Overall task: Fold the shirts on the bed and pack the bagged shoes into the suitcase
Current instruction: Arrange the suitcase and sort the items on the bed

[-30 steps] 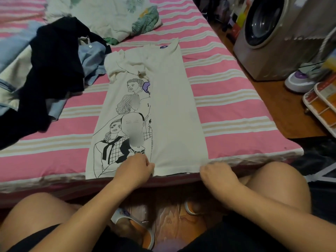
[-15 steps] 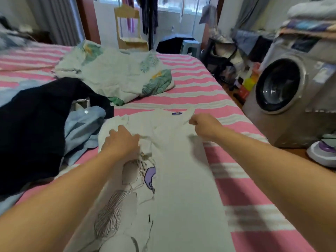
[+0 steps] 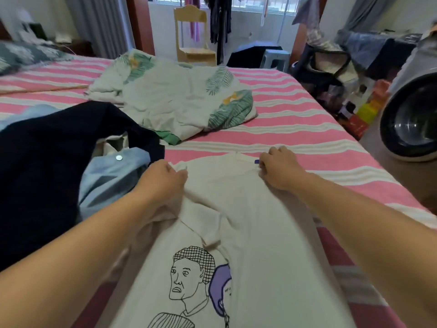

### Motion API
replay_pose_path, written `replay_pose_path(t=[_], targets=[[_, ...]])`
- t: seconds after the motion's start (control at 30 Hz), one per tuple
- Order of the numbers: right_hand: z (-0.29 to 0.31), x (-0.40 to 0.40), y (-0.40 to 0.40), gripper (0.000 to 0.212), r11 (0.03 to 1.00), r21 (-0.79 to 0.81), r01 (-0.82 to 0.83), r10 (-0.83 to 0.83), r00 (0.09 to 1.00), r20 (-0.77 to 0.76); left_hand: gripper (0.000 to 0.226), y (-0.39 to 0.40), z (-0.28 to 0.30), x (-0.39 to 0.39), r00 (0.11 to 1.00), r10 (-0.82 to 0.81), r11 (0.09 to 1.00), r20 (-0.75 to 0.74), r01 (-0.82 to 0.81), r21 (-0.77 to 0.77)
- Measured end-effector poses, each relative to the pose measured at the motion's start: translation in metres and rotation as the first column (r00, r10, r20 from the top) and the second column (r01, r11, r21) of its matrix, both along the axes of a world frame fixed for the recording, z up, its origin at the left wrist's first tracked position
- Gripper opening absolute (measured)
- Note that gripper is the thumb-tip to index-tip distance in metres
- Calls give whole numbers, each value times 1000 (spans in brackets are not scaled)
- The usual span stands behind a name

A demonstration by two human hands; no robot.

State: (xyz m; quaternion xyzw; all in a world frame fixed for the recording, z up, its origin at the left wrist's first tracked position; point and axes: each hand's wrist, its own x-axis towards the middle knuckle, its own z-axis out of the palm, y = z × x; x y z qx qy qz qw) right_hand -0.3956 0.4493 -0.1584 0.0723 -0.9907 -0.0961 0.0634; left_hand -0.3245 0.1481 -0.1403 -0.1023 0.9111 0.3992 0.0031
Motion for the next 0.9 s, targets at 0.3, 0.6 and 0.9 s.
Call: replay_pose_path(t=[0.3,0.6,0.9], targets=[[-4,176,-135,56,869,-389,-307,344,939,28,60,-1,-14,33,946,182,972,269,-214,95],[2,192,-157,22,710,-684,-166,14,975,-223,10,-5,28,28,900,144,898,410,-293,327],[5,194,-50,24,-264,-915,306,-457,796,398,19,110,73,-6,902,-402,805,158,265,531]])
